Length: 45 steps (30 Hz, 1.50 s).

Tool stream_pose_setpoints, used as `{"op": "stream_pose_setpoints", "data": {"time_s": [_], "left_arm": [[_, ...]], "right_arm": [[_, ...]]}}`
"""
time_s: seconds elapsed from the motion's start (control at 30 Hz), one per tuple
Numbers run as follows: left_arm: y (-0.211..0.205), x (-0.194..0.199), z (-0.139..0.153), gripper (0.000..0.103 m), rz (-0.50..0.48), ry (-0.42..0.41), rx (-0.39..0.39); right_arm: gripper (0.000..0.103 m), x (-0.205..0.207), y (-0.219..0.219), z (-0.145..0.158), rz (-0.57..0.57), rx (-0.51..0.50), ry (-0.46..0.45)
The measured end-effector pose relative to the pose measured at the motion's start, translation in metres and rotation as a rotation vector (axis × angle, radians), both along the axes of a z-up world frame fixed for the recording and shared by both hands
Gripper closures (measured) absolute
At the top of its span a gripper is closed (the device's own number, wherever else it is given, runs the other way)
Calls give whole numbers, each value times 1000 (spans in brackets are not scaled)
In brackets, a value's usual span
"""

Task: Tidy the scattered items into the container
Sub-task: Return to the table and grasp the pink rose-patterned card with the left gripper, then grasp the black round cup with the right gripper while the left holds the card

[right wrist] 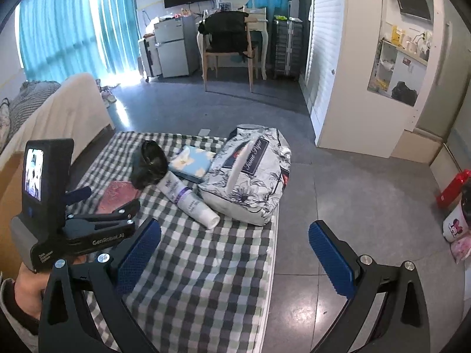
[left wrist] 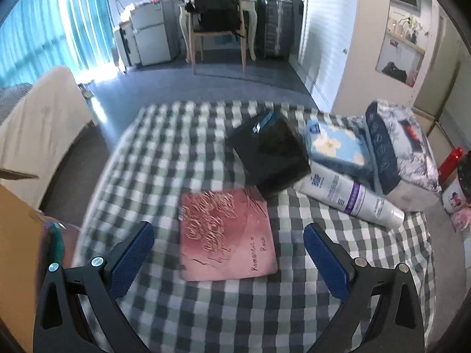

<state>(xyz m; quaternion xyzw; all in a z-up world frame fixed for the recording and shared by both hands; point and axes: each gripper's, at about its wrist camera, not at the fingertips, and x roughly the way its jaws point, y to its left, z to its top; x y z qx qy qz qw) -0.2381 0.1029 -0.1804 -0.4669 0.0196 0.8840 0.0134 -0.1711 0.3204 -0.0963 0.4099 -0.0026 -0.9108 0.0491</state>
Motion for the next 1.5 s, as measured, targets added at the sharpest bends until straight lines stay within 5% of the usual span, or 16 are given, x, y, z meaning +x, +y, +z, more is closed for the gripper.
{"op": "stream_pose_setpoints", "data": {"time_s": [0.23, 0.4, 0.9, 1.13, 1.5], "left_arm": [[-3, 0, -7, 2, -8, -4, 29], [2, 3, -2, 32, -29, 14, 18], [-25, 24, 16, 33, 14, 11, 91], [-77, 67, 65, 33, 81, 105, 96], [-133, 98, 122, 33, 130, 211, 90]], "right_arm": [[2, -4, -1, -11, 20, -30, -20], [3, -7, -9, -16, 90, -88, -47], [3, -22, -31, -11, 125, -80, -32], [3, -48, -80, 6, 242, -18, 27], [2, -85, -167, -24, 302, 160, 13]]}}
